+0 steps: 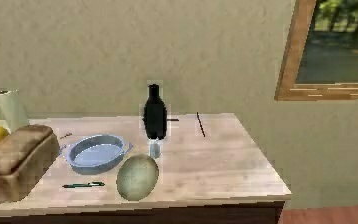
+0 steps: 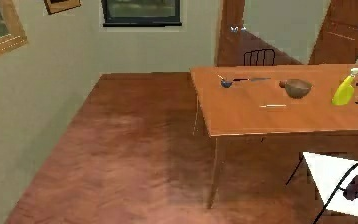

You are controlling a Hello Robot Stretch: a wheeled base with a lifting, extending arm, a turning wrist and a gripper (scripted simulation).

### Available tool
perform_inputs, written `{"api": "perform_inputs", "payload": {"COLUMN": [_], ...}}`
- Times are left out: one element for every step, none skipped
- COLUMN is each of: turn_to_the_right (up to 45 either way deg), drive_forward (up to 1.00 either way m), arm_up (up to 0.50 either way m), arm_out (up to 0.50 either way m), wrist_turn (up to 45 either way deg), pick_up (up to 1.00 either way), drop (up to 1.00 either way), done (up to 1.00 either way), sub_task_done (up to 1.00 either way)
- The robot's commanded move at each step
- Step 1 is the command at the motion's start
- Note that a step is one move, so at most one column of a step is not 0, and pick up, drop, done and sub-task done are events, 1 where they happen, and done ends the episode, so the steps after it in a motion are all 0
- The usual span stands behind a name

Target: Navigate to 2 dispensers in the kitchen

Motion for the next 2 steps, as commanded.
{"api": "perform_inputs", "payload": {"turn_to_the_right": [-45.0, 0.0], "drive_forward": [0.0, 0.0], "arm_up": [0.0, 0.0], "arm_out": [0.0, 0.0], "wrist_turn": [0.0, 0.0], "pick_up": [0.0, 0.0], "drop": [0.0, 0.0], "done": [0.0, 1.0], "sub_task_done": [0.0, 0.0]}}
